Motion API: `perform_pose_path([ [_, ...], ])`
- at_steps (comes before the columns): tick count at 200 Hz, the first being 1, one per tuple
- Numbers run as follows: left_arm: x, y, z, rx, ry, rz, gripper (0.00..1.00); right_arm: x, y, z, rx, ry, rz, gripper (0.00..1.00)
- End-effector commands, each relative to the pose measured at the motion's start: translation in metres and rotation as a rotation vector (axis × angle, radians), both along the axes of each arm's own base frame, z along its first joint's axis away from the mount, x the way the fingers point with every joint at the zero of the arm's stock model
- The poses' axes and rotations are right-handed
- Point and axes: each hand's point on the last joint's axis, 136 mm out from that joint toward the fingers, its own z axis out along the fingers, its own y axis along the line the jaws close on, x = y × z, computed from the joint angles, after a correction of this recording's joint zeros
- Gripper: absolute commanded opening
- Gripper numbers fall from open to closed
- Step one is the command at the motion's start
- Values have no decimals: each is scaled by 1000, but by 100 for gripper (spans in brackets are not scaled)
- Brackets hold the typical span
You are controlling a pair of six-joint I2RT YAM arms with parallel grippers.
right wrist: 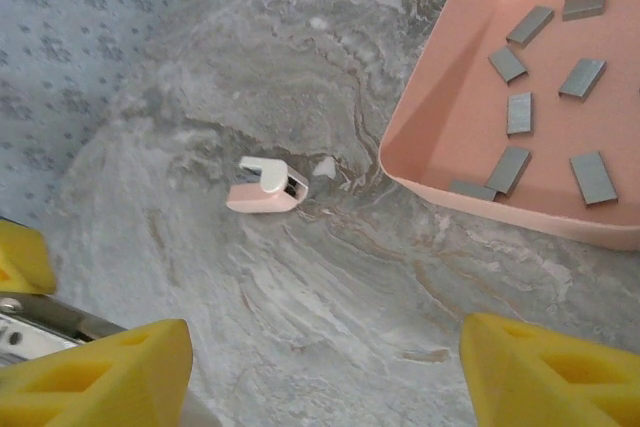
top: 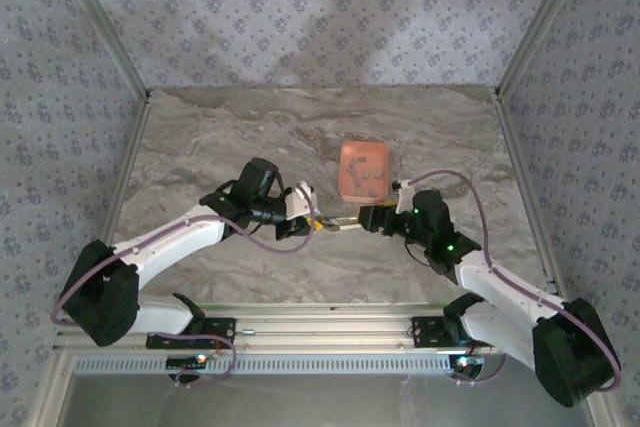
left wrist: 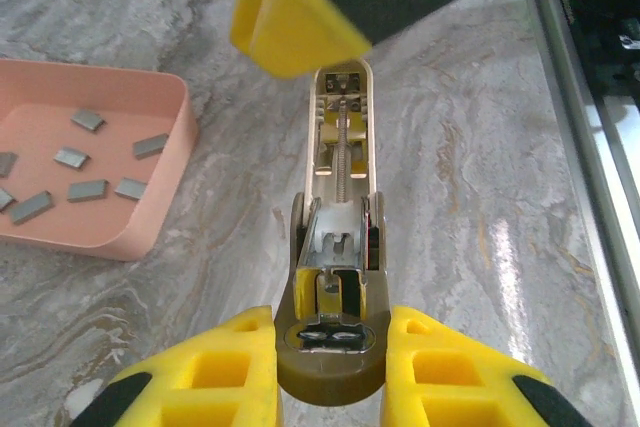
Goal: Load the staples into the stapler
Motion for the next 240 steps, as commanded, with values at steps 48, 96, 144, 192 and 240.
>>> perform_pose_path([
  [48, 12, -2, 16, -70, -78, 58, 5, -7, 38, 35, 351, 267, 108, 64],
  [96, 13, 0, 18, -74, -95, 74, 5, -5, 49, 36, 339, 294, 108, 52],
  [144, 15, 2, 21, -85, -112, 96, 5, -6, 45, 20, 278, 326, 73, 42],
  [192, 18, 4, 20, -79, -113, 120, 12, -5, 46, 23, 260, 303, 84, 21],
  [240, 19, 12, 19, -66, -75, 185, 62, -2, 22, 16, 65, 242, 13, 16],
])
